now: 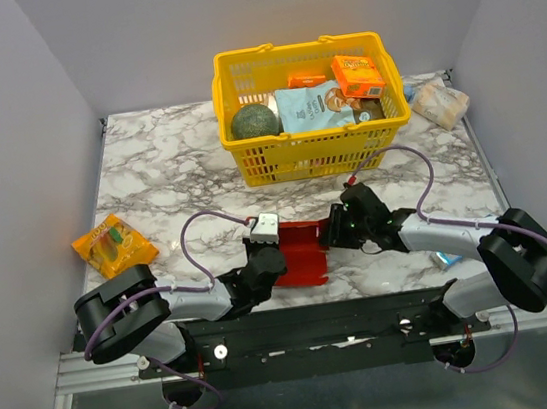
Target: Fold the paper box
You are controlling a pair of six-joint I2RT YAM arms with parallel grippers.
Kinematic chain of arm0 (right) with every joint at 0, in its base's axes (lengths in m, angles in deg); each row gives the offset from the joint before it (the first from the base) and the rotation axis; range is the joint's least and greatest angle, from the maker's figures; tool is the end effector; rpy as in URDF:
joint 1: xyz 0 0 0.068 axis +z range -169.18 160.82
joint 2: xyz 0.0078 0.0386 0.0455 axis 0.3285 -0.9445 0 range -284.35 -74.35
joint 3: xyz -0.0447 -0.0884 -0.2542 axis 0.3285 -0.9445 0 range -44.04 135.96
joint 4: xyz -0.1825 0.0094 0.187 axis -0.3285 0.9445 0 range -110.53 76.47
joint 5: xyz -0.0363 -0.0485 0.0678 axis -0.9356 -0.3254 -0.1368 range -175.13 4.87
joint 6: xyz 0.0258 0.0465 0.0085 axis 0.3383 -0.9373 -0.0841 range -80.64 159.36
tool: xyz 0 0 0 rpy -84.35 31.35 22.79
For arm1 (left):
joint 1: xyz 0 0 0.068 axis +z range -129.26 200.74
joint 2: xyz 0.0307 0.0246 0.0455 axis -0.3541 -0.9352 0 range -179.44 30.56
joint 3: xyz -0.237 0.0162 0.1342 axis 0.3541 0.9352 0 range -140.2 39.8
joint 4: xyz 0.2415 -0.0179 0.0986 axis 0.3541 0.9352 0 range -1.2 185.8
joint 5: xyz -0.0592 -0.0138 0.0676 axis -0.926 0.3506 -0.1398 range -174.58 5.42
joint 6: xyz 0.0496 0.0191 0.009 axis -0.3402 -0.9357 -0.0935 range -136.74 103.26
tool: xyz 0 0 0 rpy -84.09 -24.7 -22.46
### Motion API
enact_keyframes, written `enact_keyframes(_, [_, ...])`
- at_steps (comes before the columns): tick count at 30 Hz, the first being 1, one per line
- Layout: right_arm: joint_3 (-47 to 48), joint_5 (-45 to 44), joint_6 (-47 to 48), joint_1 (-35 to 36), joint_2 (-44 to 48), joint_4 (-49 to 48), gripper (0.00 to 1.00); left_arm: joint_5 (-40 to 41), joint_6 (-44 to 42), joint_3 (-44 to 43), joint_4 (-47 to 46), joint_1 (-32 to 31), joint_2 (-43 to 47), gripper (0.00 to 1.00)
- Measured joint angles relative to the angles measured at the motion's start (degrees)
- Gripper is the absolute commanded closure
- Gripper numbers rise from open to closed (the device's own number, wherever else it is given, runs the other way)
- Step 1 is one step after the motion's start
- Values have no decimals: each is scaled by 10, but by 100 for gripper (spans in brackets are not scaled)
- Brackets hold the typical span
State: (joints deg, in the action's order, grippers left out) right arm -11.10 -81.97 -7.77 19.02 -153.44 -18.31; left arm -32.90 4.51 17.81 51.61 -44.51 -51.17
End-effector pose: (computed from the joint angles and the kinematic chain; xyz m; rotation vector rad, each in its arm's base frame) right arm 0.1999 0.1598 0.1558 0.1722 2.5466 0.7094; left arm 0.1284 -0.2117 0.1566 0.1292 1.8101 -0.1807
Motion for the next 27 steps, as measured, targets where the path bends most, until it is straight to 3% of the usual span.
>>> enact_keyframes(13, [6, 32, -24, 2, 11, -4, 69, 0, -1, 0, 0, 0, -7, 100])
enact_keyframes(27, [35, 33, -38, 33, -14, -5, 70, 1, -3, -8, 9, 1, -21, 100])
